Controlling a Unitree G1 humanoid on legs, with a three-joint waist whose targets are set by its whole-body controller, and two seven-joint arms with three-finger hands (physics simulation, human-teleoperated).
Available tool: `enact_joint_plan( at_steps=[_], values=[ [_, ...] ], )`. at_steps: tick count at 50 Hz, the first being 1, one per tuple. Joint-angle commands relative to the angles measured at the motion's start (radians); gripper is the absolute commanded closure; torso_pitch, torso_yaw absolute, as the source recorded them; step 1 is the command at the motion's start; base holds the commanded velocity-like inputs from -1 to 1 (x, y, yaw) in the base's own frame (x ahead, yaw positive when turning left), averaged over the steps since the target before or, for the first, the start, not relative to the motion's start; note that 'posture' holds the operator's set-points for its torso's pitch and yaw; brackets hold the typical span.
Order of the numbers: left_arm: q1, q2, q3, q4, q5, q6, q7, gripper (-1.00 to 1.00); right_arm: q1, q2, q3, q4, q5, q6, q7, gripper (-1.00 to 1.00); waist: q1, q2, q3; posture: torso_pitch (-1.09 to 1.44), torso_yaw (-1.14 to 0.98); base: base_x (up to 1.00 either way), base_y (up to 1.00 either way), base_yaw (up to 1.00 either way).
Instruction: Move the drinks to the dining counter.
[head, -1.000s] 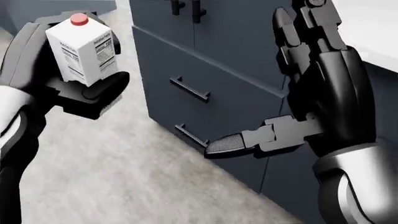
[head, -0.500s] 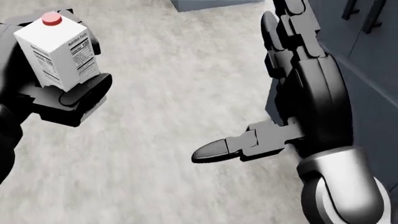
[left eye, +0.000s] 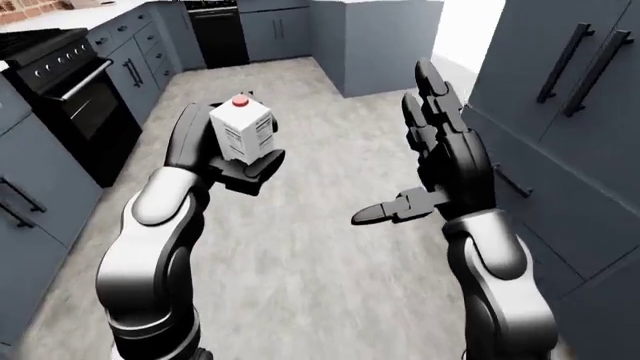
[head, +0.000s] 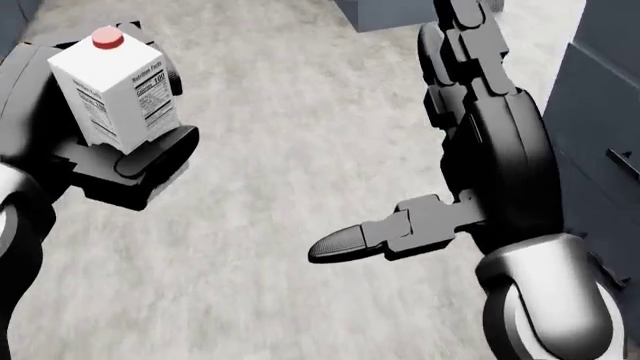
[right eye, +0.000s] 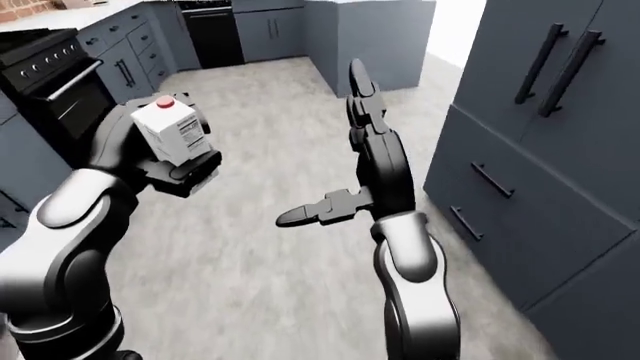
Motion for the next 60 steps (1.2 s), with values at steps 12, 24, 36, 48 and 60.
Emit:
enact_joint_plan(
  at_steps=[12, 24, 36, 48, 60],
  values=[
    [-0.038, 0.0, 0.002, -0.015, 0.014, -0.047, 0.008, 1.0, -0.027, 0.0, -0.019, -0.014, 0.015, -0.039, -0.003, -1.0, 0.004, -0.074, -0.045, 0.0, 0.0, 1.0, 0.27, 0.0],
    [-0.04, -0.011, -0.008, -0.026, 0.02, -0.037, 0.008, 1.0, -0.027, -0.011, -0.032, -0.023, 0.021, -0.038, -0.007, -1.0, 0.0, -0.122, -0.057, 0.0, 0.0, 1.0, 0.27, 0.0],
    [-0.043, -0.019, -0.015, -0.026, 0.029, -0.036, 0.004, 1.0, -0.028, -0.019, -0.043, -0.026, 0.04, -0.044, -0.029, -1.0, 0.069, -0.03, -0.036, 0.0, 0.0, 1.0, 0.27, 0.0],
    [-0.043, -0.023, -0.025, -0.028, 0.037, -0.036, 0.0, 1.0, -0.023, -0.022, -0.045, -0.015, 0.051, -0.062, -0.045, -1.0, 0.02, -0.144, -0.034, 0.0, 0.0, 1.0, 0.21, 0.0],
    [-0.038, -0.031, -0.028, -0.039, 0.045, -0.031, -0.003, 1.0, -0.019, -0.024, -0.047, -0.016, 0.053, -0.065, -0.048, -1.0, 0.069, -0.02, -0.031, 0.0, 0.0, 1.0, 0.16, 0.0]
  ],
)
